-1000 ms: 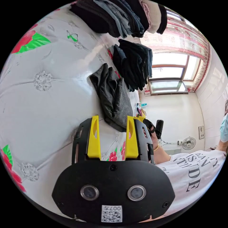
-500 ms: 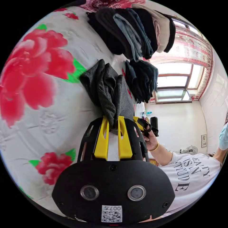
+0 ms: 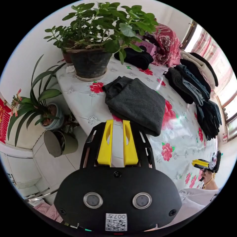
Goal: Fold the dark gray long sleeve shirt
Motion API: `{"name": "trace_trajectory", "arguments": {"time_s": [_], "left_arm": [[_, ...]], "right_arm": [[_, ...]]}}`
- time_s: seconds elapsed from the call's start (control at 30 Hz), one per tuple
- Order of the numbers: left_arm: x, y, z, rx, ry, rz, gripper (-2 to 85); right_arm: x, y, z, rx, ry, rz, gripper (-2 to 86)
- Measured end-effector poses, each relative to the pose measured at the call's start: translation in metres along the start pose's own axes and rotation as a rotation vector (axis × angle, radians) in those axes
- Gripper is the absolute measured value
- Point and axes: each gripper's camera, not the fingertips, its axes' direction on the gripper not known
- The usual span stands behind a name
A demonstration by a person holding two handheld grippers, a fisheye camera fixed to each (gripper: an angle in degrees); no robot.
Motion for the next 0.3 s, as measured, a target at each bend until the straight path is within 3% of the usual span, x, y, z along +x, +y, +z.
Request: {"name": "trace_trajectory", "arguments": {"time_s": [0.13, 0.3], "left_arm": [[0.118, 0.024, 0.022, -0.153, 0.136, 0.401, 4.4], [0.268, 0.092, 0.044, -0.284, 0.132, 0.86, -0.2]], "right_arm": [[-0.035, 0.059, 0.023, -0.13, 0.114, 0.005, 1.0], [-0.058, 0.072, 0.024, 0.039, 0.192, 0.19, 1.9]]}}
